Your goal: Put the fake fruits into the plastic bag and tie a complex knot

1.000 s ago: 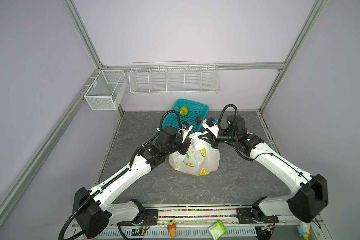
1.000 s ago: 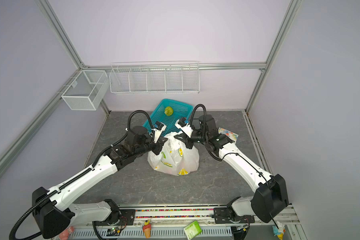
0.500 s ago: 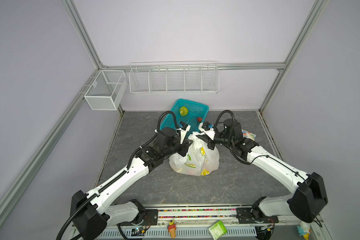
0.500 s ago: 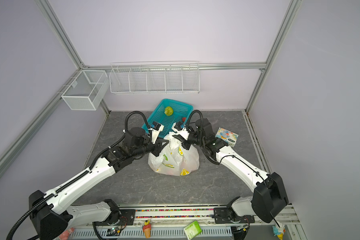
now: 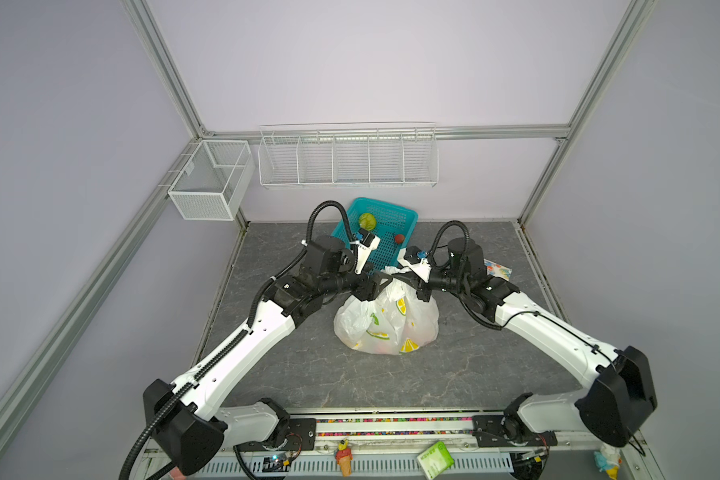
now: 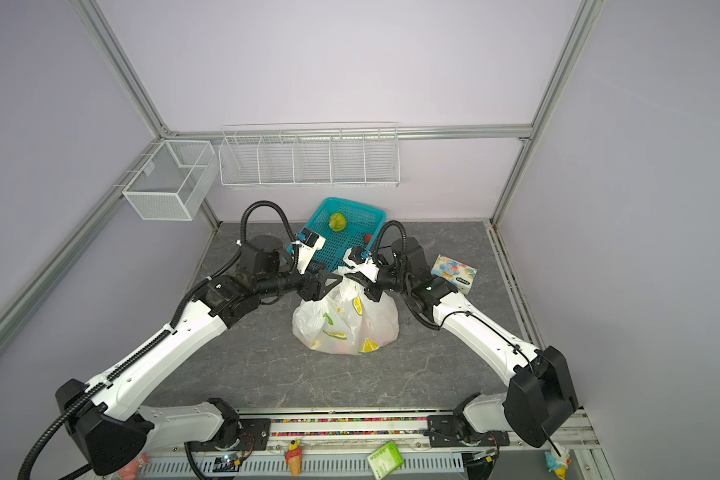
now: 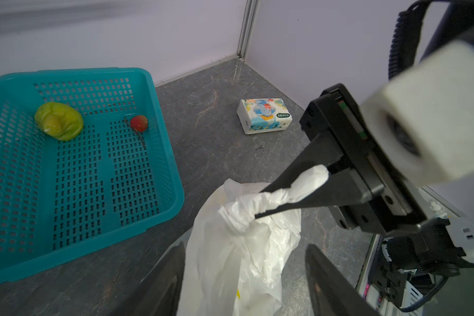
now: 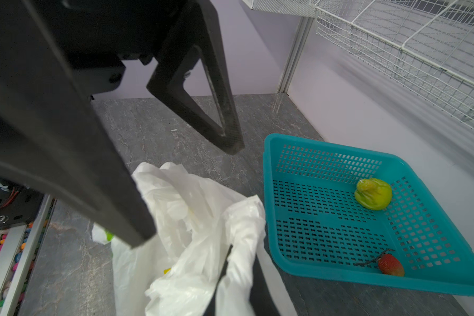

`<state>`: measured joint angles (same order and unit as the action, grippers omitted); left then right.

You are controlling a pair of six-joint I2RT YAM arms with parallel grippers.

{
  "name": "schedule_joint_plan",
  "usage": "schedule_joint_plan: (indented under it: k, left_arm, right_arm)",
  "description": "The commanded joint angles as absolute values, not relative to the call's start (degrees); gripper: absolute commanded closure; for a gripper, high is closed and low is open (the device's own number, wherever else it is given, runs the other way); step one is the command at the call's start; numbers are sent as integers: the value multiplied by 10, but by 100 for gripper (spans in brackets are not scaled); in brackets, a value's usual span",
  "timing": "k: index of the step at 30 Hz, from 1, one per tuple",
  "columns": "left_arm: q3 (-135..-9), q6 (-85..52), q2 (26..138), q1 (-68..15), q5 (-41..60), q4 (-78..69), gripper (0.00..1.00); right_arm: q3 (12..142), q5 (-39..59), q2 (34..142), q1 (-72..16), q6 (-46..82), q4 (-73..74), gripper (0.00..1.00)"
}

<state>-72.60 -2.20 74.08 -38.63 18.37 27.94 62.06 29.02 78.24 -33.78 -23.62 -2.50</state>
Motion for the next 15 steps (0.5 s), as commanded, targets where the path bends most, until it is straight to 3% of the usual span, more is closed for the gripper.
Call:
schedule_joint_plan:
  k: [1,8,15]
  left_arm:
    - [-751,15,769,-385,192,331,29]
    - [-773,37,807,-384,211,342,33]
    - [-778,47,827,-380,211,342,56]
  right_arm:
    - [619,312,763,-336,-249,-35,93]
    - [621,315,760,-336,-247,-39,93]
    - [623,312,760,-336,-248,-41,93]
